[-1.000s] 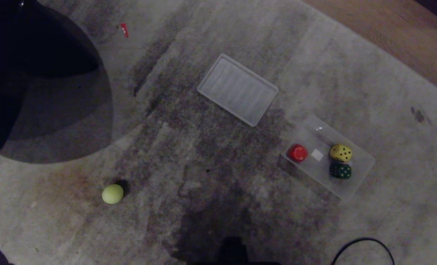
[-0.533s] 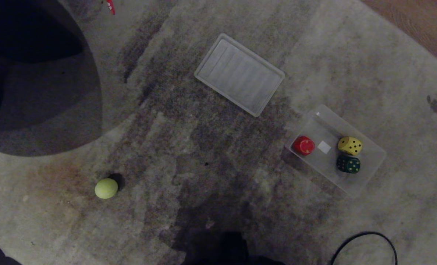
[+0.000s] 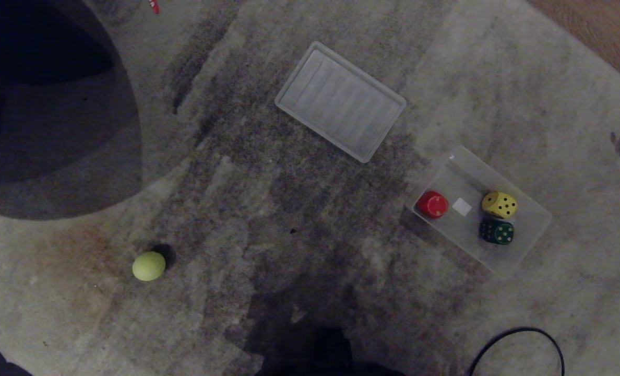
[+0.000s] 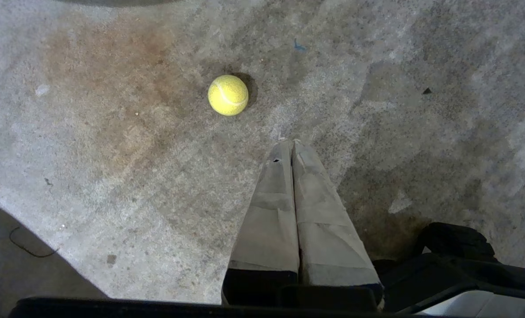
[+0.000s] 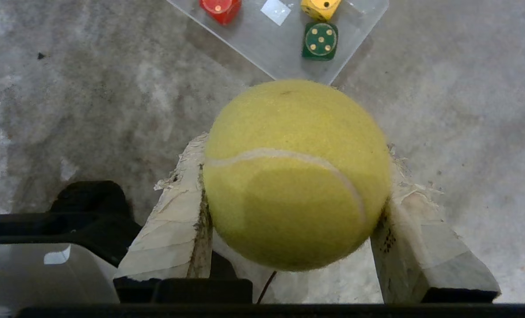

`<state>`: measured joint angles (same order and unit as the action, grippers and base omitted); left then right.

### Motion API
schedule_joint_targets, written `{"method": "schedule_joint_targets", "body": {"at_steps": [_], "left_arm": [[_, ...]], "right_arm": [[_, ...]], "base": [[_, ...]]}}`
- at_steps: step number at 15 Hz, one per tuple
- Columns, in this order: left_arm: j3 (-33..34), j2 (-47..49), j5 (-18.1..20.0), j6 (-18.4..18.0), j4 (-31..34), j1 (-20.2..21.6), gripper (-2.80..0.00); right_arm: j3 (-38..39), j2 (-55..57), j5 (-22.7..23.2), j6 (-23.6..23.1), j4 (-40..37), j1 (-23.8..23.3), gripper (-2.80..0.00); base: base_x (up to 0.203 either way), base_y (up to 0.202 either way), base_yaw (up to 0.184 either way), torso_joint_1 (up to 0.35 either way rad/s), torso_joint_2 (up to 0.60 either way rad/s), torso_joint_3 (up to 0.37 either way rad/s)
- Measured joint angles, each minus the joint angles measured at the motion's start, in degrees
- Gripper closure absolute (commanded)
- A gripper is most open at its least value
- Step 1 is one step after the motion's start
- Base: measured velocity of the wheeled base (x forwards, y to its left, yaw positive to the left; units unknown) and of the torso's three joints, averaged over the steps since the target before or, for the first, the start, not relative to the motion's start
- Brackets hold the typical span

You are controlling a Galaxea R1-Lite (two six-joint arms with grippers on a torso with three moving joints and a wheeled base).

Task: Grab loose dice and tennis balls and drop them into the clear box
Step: Put the ball in the box

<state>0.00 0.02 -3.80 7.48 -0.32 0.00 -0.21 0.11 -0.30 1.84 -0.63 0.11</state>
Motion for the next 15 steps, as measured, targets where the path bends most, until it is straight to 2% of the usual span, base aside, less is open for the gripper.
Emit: {"method": "schedule_joint_targets", "body": {"at_steps": [4, 8, 12, 15], "left_arm": [[0.00, 0.00, 0.00, 0.02, -0.03, 0.00, 0.00], [0.00, 0.00, -0.02, 0.02, -0.03, 0.00, 0.00], [0.00, 0.00, -0.02, 0.01, -0.03, 0.00, 0.00], [0.00, 0.00, -0.03, 0.02, -0.03, 0.00, 0.00]], "right_arm": [[-6.27, 3.85, -2.75, 2.40, -6.72, -0.22, 0.00], [-15.15, 19.47, -3.46, 8.57, -6.81, -0.43, 0.00], [-18.83, 41.05, -4.15, 13.26, 4.26, -0.80, 0.00], [-20.05, 60.51, -5.97, 16.03, 19.89, -1.02, 0.00]], "base": [[0.000, 0.000, 0.000, 0.000, 0.00, 0.000], [0.000, 0.000, 0.000, 0.000, 0.00, 0.000], [0.000, 0.000, 0.000, 0.000, 0.00, 0.000], [0.000, 0.000, 0.000, 0.000, 0.00, 0.000]]}}
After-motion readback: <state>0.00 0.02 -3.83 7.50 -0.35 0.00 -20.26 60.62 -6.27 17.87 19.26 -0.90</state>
